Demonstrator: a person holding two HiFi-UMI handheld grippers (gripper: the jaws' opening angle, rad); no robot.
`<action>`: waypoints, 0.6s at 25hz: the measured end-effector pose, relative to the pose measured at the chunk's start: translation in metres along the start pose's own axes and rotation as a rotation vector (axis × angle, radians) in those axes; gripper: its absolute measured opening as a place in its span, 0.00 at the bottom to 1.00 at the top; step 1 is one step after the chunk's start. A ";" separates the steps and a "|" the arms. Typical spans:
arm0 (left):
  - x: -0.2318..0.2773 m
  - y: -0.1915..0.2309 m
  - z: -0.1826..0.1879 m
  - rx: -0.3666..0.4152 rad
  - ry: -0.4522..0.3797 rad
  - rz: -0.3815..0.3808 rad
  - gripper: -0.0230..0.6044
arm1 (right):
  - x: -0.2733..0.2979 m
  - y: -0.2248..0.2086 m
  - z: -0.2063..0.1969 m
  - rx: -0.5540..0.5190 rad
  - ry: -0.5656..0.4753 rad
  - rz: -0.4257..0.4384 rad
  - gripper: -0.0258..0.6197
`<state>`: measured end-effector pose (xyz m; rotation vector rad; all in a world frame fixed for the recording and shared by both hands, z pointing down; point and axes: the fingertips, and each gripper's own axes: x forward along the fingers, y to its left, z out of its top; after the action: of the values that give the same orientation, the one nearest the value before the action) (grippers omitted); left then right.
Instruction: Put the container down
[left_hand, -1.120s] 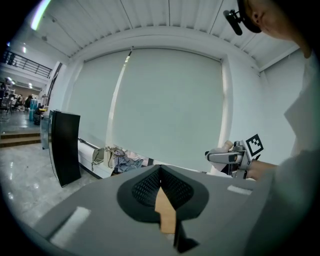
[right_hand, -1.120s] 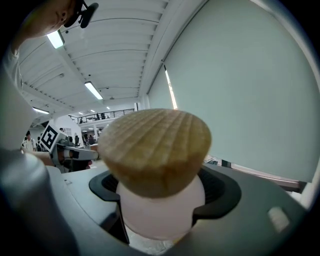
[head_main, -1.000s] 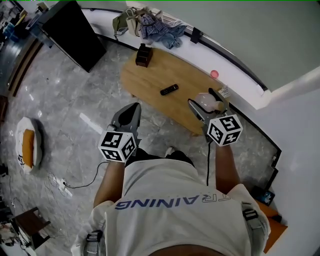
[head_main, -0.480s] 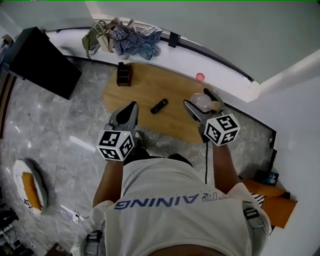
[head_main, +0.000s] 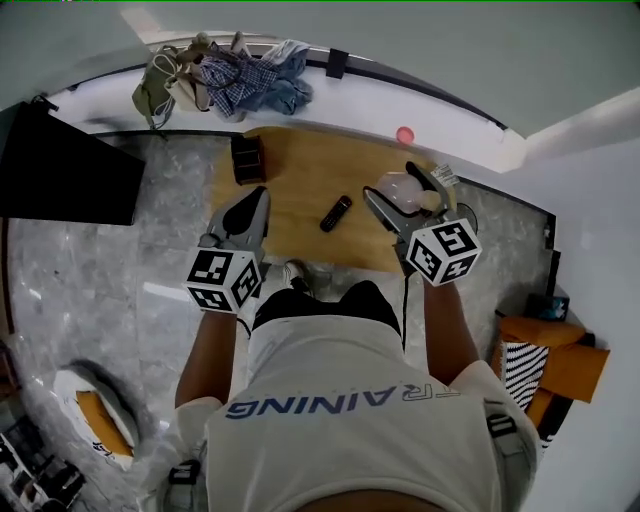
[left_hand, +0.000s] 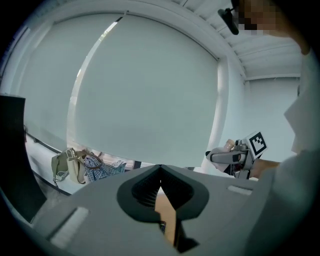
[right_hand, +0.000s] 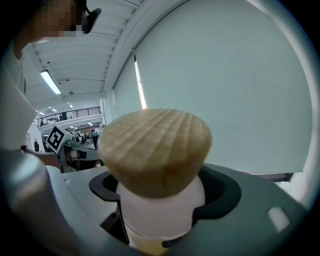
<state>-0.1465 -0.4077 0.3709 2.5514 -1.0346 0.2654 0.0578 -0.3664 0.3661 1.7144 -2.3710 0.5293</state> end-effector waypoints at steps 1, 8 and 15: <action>0.004 0.003 -0.004 -0.011 0.012 -0.007 0.03 | 0.002 -0.003 -0.005 0.008 0.011 -0.012 0.70; 0.056 -0.005 -0.036 -0.026 0.089 -0.054 0.03 | 0.006 -0.051 -0.056 0.053 0.099 -0.092 0.70; 0.108 -0.006 -0.074 -0.036 0.147 0.019 0.03 | 0.025 -0.130 -0.136 0.111 0.194 -0.132 0.70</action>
<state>-0.0686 -0.4416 0.4703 2.4498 -1.0000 0.4291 0.1625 -0.3730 0.5246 1.7614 -2.1150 0.7797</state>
